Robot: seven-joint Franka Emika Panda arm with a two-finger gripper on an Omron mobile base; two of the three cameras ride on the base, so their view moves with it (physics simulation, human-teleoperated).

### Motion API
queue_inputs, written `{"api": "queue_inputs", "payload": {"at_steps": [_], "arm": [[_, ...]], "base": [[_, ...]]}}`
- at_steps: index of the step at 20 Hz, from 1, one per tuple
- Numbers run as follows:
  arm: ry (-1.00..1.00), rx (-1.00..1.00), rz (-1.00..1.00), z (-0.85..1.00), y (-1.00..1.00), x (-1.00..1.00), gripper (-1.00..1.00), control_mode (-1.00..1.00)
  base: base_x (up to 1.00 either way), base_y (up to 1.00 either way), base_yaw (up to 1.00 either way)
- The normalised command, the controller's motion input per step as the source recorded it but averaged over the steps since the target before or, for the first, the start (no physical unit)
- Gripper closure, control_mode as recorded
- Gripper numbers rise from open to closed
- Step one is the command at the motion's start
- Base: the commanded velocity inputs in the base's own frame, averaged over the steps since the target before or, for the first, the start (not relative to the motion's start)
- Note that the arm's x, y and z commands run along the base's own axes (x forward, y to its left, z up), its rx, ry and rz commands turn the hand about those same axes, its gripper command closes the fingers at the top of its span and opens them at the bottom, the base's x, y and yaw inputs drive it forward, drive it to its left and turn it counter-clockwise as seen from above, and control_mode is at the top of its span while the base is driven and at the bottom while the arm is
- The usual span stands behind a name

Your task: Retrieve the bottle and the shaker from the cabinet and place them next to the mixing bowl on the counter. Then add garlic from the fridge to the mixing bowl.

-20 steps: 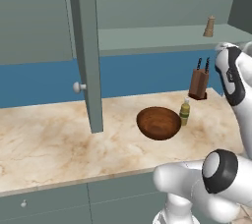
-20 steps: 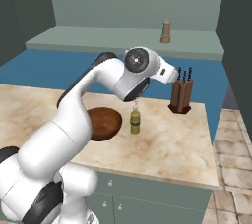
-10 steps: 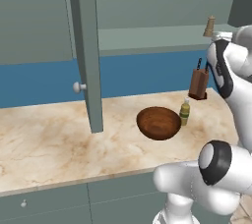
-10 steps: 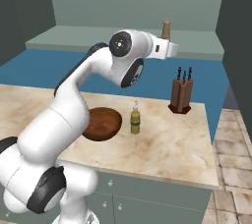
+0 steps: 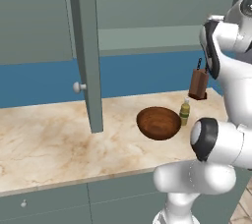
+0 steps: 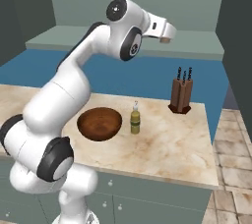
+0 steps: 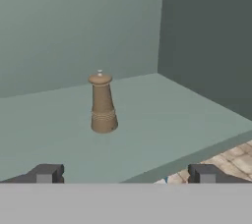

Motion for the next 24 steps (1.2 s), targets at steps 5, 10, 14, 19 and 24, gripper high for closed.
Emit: {"api": "queue_inputs", "payload": {"at_steps": [5, 10, 14, 19, 24], "arm": [[0.09, 0.02, 0.01, -0.04, 0.01, 0.62, -1.0, -1.0], [0.02, 0.0, 0.02, -0.22, 0.0, 0.77, -1.0, -1.0], [0.07, 0.0, -0.04, -0.09, -0.12, 0.79, -1.0, -1.0], [0.04, 0.0, 0.0, -0.02, -0.31, 0.46, -1.0, -1.0], [0.01, 0.0, 0.0, 0.0, -0.15, 0.01, -1.0, -1.0]], "base": [[0.0, 0.0, 0.0], [0.0, 0.0, 0.0], [0.0, 0.0, 0.0], [0.0, 0.0, 0.0], [0.0, 0.0, 0.0]]}}
